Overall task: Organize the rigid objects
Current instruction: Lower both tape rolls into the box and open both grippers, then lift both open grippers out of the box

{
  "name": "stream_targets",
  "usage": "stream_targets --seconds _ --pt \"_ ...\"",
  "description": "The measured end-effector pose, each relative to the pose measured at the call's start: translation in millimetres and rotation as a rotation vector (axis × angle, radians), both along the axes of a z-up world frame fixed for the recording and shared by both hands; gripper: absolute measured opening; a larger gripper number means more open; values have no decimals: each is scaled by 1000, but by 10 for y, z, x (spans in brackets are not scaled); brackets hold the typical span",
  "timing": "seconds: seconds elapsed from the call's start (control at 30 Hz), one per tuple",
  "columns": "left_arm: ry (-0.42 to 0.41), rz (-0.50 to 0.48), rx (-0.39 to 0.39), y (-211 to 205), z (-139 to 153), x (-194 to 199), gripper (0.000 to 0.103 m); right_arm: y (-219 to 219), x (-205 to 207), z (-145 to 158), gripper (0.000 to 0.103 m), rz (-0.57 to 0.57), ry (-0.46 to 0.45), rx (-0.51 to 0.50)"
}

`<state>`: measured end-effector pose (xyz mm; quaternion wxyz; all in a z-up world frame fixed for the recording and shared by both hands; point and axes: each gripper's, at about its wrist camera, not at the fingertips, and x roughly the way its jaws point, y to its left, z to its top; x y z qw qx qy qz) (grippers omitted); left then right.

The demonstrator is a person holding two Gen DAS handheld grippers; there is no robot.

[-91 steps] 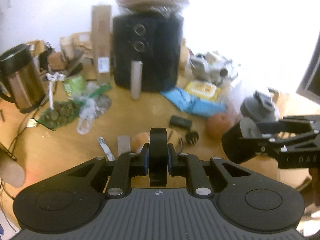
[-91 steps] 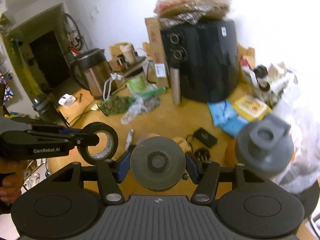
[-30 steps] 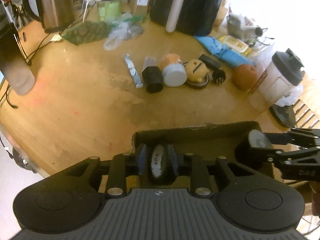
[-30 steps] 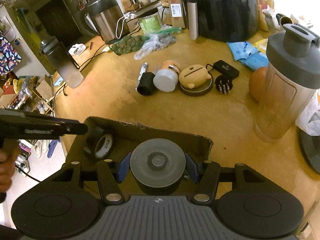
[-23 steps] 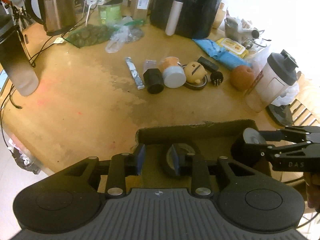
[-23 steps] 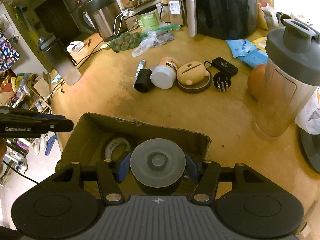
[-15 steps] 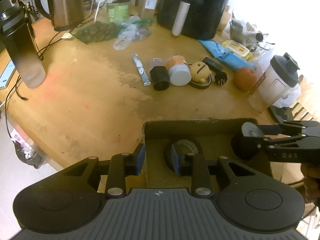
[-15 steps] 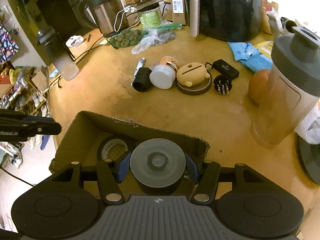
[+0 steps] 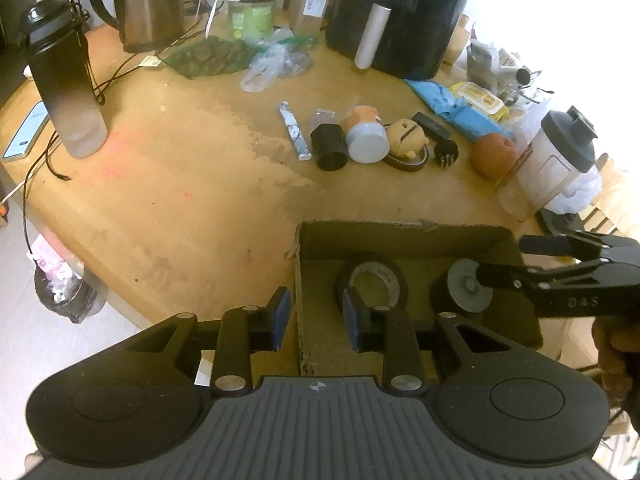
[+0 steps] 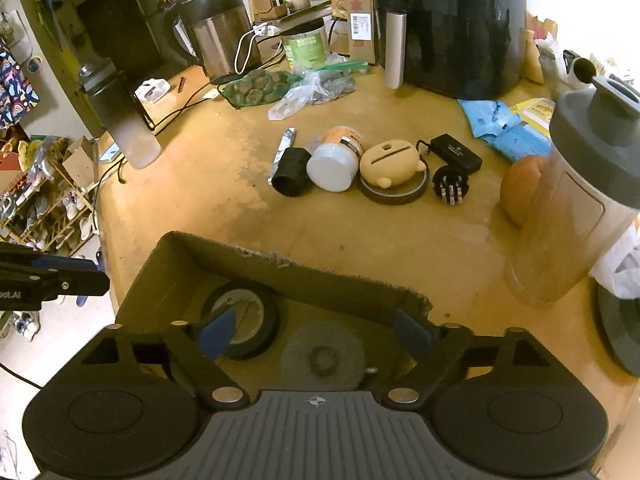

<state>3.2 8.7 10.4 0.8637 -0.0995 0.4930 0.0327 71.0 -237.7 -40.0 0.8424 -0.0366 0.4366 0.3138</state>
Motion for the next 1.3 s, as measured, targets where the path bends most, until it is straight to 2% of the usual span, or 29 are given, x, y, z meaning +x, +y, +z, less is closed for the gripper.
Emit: stream_targets --seconds 0.1,0.17,0.3,0.37,0.47,0.57,0.83,1.3 --pt "21 5 12 -25 -14 -5 30 -35 -67 -22 99 -15 15 -13" --pt "43 2 18 -54 -29 -4 37 -67 -114 -45 103 -26 27 -27" --pt "60 -18 40 -129 -37 -28 43 -154 -197 -102 103 -46 63 -44" --pt "61 -26 47 -158 -32 -46 55 -184 -225 -136 103 -57 84 -63" --pt "70 -37 60 -206 -39 -68 57 -240 -264 -175 103 -65 99 -76" --pt "83 -48 70 -253 -63 -86 68 -281 -284 -199 103 -78 108 -82" --pt "100 -47 59 -302 -93 -69 68 -363 -252 -185 103 -103 112 -79" --pt "53 -61 65 -315 30 271 68 -245 89 34 103 -120 48 -99"
